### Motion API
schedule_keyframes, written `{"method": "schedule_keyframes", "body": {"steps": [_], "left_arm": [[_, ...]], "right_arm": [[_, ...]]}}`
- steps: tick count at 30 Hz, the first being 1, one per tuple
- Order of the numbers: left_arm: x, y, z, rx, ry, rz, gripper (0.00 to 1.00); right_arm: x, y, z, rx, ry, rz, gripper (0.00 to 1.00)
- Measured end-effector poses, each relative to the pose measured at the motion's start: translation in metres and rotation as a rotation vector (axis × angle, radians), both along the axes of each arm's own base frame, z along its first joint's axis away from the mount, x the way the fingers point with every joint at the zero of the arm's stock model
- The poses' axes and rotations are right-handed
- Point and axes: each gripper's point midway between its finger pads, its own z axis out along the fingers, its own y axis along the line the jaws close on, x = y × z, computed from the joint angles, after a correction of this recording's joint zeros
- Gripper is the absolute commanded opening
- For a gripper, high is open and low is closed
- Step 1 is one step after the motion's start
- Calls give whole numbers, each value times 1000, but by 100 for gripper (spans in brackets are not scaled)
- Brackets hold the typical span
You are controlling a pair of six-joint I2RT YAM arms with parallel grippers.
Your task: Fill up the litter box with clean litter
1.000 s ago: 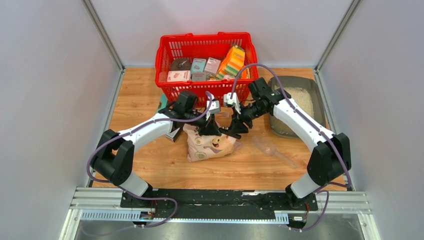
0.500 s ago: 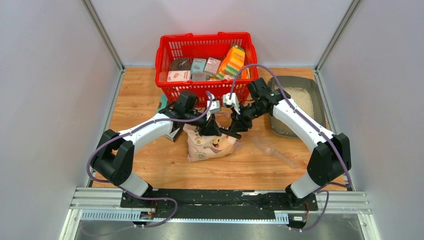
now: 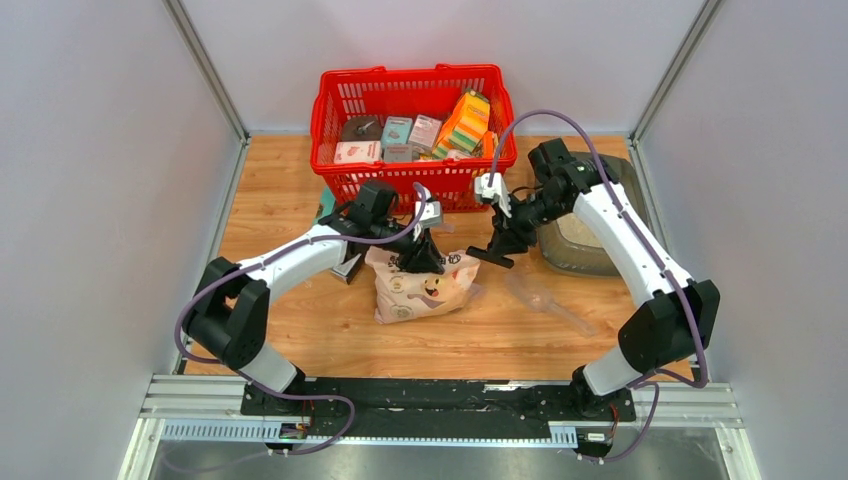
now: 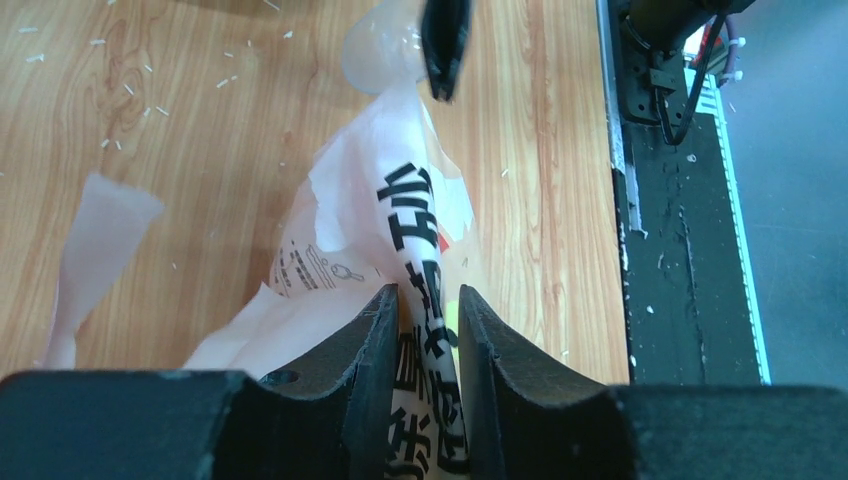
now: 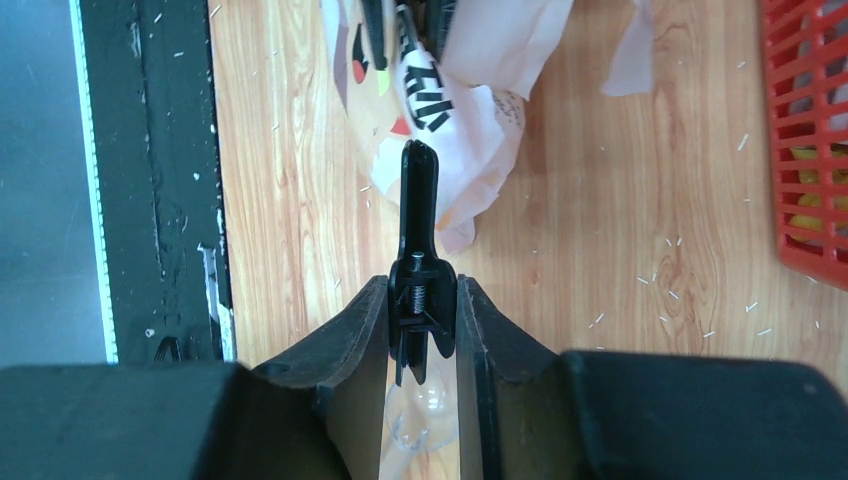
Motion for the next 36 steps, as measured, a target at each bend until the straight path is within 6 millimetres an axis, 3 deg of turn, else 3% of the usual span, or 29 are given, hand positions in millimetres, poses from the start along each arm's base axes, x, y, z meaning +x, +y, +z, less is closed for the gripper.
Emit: {"method": "schedule_keyframes", "body": {"steps": [7, 17, 20, 21, 25, 33, 36], "left_arm": [[7, -17, 3, -20, -20, -12, 36], [14, -41, 2, -52, -67, -6, 34], [13, -51, 5, -66, -80, -16, 27], [12, -54, 6, -72, -86, -21, 17], [10, -59, 6, -76, -76, -25, 0], [8, -60, 6, -73, -24, -4, 0], [7, -60, 6, -71, 3, 6, 12]], "right_arm": [[-5, -7, -5, -38, -17, 43, 0], [11, -17, -4, -127, -129, 17, 0], [11, -19, -2, -137, -146, 15, 0], [11, -19, -1, -138, -148, 15, 0], [7, -21, -2, -143, -139, 29, 0], [-12, -22, -14, -136, -80, 60, 0], [-18, -22, -19, -140, -67, 69, 0]]}}
